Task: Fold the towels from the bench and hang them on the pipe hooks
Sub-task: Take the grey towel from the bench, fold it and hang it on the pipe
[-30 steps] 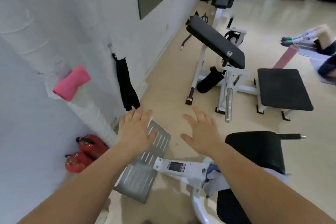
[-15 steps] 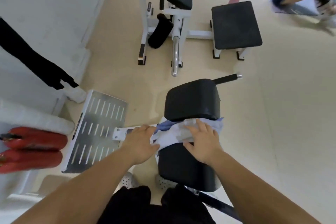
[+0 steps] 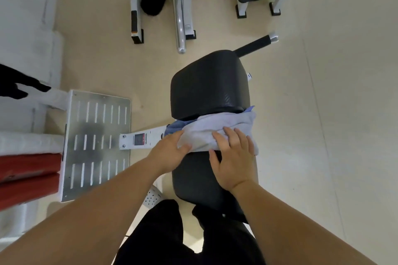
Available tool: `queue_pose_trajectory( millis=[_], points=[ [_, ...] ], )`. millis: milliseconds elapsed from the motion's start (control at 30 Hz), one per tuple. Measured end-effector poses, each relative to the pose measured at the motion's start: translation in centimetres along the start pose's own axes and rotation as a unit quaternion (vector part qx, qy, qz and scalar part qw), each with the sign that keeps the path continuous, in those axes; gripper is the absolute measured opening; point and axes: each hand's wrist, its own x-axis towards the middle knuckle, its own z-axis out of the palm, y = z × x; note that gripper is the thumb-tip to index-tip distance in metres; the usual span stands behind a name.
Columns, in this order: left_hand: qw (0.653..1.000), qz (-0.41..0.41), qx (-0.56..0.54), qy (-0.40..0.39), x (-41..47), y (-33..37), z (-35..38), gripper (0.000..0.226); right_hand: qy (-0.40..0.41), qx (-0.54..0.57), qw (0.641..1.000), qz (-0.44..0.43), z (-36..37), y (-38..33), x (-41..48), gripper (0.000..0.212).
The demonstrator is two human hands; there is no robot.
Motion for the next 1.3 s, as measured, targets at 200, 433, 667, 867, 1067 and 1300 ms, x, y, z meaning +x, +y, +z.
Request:
queue_pose_trajectory(
  millis=[200,433,667,867,1067,1300],
  points=[
    [0.988,-0.086,-0.129,-0.024,4.5,-0.5,1.1,0.047,0.039,0.032,0.999,0.000,0.9,0.5,0.0,0.046],
    [0.988,-0.085,-0.116,-0.047,6.3,0.3,0.2,0.032,0.059,0.037,0.998,-0.006,1.3,0.7,0.1,0.048],
    [0.997,-0.031,-0.064,-0.010,5.3,0.2,-0.4,0.011,0.051,0.036,0.998,0.001,1.3,0.7,0.0,0.048],
    [0.994,0.041,-0.058,0.079,3.1,-0.5,-0.2,0.042,0.034,0.039,0.999,0.002,1.2,0.6,0.1,0.050],
    [0.975,-0.015,-0.189,0.118,-0.1,0.5,-1.2,0.003,0.020,0.018,1.000,0.000,0.7,0.5,0.0,0.052],
    [0.984,-0.014,-0.109,0.137,-1.8,1.6,-1.1,0.010,0.031,-0.010,0.999,-0.015,0.6,0.7,-0.2,0.049]
  ],
)
